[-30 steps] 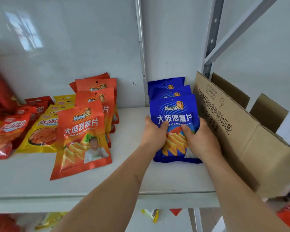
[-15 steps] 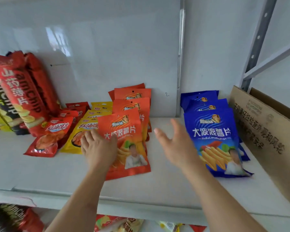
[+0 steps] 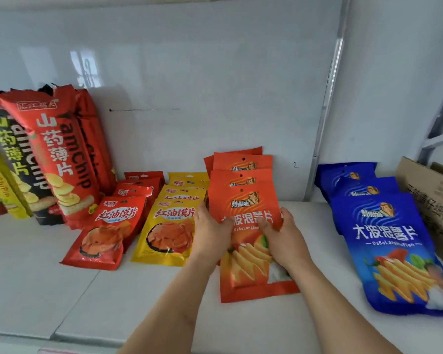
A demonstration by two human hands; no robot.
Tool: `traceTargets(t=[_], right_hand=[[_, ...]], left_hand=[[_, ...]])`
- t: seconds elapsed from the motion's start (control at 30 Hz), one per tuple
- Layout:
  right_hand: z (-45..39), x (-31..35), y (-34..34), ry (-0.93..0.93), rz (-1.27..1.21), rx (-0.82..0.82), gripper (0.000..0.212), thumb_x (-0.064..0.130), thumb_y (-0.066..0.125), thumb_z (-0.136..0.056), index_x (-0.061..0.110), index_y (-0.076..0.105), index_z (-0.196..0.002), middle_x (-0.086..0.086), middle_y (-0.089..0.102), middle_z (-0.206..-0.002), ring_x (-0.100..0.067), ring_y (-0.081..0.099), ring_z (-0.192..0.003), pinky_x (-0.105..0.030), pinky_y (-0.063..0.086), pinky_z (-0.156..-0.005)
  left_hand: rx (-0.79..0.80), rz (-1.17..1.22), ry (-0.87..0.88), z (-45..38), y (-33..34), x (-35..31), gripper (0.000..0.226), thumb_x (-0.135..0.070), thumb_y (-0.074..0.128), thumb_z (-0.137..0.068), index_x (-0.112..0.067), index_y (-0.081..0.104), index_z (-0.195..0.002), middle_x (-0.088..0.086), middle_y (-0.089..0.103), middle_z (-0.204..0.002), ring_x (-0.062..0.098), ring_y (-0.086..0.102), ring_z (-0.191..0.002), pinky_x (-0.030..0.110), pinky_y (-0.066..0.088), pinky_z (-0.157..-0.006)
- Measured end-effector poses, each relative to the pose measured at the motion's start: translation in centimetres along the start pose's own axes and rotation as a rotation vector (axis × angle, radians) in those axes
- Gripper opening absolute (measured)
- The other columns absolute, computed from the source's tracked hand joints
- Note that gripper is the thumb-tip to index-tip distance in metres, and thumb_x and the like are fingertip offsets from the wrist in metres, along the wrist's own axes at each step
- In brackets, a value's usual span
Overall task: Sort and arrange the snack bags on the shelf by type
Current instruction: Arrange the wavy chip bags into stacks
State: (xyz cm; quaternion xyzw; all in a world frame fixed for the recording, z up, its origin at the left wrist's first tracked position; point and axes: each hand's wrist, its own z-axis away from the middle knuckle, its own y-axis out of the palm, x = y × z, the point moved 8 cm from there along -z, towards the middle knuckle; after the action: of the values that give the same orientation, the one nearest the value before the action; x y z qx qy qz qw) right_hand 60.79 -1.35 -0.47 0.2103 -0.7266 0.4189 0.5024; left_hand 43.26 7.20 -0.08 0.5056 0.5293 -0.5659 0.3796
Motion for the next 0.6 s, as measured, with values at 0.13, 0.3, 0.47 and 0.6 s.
traceTargets(t=[0.13,0.3,0.47,0.6], right_hand=[[-0.3,-0.5,0.1,0.023,-0.007,-0.034,0.051,0.057,0.056,-0.091,0.028,0.044,-0.132,0.011,0.066,-0.109,-0.005,0.065,-0.088,-0.019,0.048,-0.069],[-0.7,-1.3,0.0,0.069,-0.033,-0.059,0.051,0.053,0.059,-0.091,0.027,0.043,-0.133,0.011,0.064,-0.109,-0.008,0.066,-0.093,-0.021,0.05,-0.071],[-1.4,-2.1,-0.3,0.087,-0.034,-0.095,0.051,0.052,0.061,-0.09,0.028,0.042,-0.131,0.011,0.065,-0.108,-0.007,0.067,-0.091,-0.025,0.054,-0.076],[-1.6,-2.4,-0.6,0.088,-0.026,-0.122,0.042,0.045,0.061,-0.093,0.028,0.043,-0.127,0.009,0.066,-0.109,-0.005,0.066,-0.089,-0.018,0.05,-0.069]], left_hand=[[0.09,0.207,-0.181,-3.0,0.3,0.1,0.058,-0.044,0.072,-0.088,-0.025,0.041,-0.134,0.001,0.066,-0.123,0.025,0.072,-0.099,0.049,0.061,-0.084],[0.179,0.367,-0.289,-4.8,2.0,0.4,0.066,-0.048,0.079,-0.081,-0.027,0.05,-0.135,0.007,0.076,-0.108,0.03,0.077,-0.086,0.055,0.061,-0.079],[0.214,0.318,-0.293,-6.4,3.0,0.7,0.066,-0.047,0.083,-0.076,-0.026,0.054,-0.131,0.008,0.077,-0.103,0.03,0.077,-0.084,0.054,0.061,-0.081],[0.235,0.277,-0.268,-7.3,3.9,0.7,0.051,-0.043,0.076,-0.085,-0.023,0.056,-0.127,0.009,0.077,-0.099,0.028,0.077,-0.082,0.047,0.063,-0.078]])
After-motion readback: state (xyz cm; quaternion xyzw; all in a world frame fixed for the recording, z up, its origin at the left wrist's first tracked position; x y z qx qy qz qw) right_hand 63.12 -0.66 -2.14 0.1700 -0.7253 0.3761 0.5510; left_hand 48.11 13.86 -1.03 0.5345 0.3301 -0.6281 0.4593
